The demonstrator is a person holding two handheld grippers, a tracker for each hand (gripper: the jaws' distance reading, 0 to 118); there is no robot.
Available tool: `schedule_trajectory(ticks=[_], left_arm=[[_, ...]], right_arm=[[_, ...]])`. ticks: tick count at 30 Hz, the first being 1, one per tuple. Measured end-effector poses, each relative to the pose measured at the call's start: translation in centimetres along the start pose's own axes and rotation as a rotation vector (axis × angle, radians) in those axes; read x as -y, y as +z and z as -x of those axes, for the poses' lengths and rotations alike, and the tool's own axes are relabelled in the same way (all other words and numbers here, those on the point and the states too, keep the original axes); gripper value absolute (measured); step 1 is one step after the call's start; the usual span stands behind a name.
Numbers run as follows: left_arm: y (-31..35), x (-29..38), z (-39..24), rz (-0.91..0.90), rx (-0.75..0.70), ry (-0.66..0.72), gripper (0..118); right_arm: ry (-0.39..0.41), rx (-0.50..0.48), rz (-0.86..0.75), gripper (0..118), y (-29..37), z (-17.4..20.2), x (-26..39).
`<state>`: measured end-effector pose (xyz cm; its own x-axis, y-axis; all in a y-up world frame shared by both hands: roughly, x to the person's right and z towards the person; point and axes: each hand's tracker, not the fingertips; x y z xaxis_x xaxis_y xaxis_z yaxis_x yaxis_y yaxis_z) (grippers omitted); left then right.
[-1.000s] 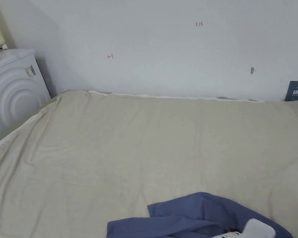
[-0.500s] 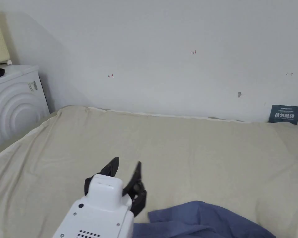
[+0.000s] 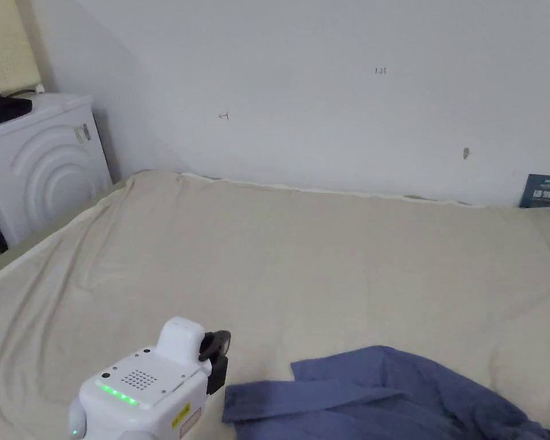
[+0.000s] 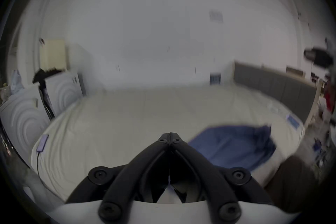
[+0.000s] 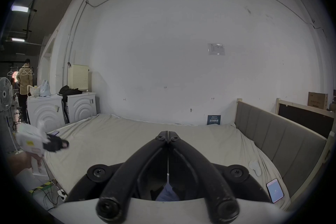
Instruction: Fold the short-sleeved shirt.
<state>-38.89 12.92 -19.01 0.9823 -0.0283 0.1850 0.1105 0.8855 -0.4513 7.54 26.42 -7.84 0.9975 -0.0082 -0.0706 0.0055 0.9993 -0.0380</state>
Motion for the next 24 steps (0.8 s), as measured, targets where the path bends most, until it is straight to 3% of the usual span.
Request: schedule_trajectory(ticks=[1,2,4,5,6,10,16,17,18,20,21,24], left_arm=[[-1.9,1.2,0.5,0.09,-0.01,-0.026,2],[-3.9,2.5,0.8,0.187,-0.029,-0.058,11],[-6.6,4.8,1.1,0.281,-0.076,-0.108,76],[-7.8,5.8,1.4,0.322,-0.07,-0.127,102],[-8.5,6.7,1.4,0.349,-0.068,-0.128,113],[-11.0,9.4,1.8,0.437,-0.086,-0.135,113],[-13.3,11.1,1.3,0.415,-0.047,-0.001,109],[-13.8,11.2,0.9,0.426,-0.037,0.005,98],[-13.8,11.3,0.6,0.426,-0.012,-0.009,63],[-13.5,11.1,-0.3,0.378,0.019,-0.05,29],[-13.5,10.9,-0.5,0.37,0.041,-0.04,5],[-12.8,10.3,-0.3,0.312,0.016,0.039,5]], right_arm=[[-0.002,0.002,0.004,0,-0.2,-0.1,0.3],[-0.003,0.005,0.015,0,-0.4,-0.1,0.6],[-0.004,0.007,0.036,0,-1.0,-0.3,1.1],[-0.002,0.004,0.048,0,-1.2,-0.4,1.5],[0.002,0.004,0.057,0,-1.5,-0.5,1.7],[0.011,0.008,0.094,0,-2.7,-0.8,2.7],[-0.004,0.0,0.135,0,-4.0,-0.5,3.7],[-0.001,-0.001,0.142,0,-4.2,-0.4,3.9],[0.0,-0.002,0.149,0,-4.4,-0.3,4.0],[0.006,-0.015,0.168,0,-4.7,-0.2,4.5],[0.013,-0.018,0.182,0,-5.1,-0.2,4.8],[0.051,-0.039,0.227,0,-6.8,0.0,5.9]])
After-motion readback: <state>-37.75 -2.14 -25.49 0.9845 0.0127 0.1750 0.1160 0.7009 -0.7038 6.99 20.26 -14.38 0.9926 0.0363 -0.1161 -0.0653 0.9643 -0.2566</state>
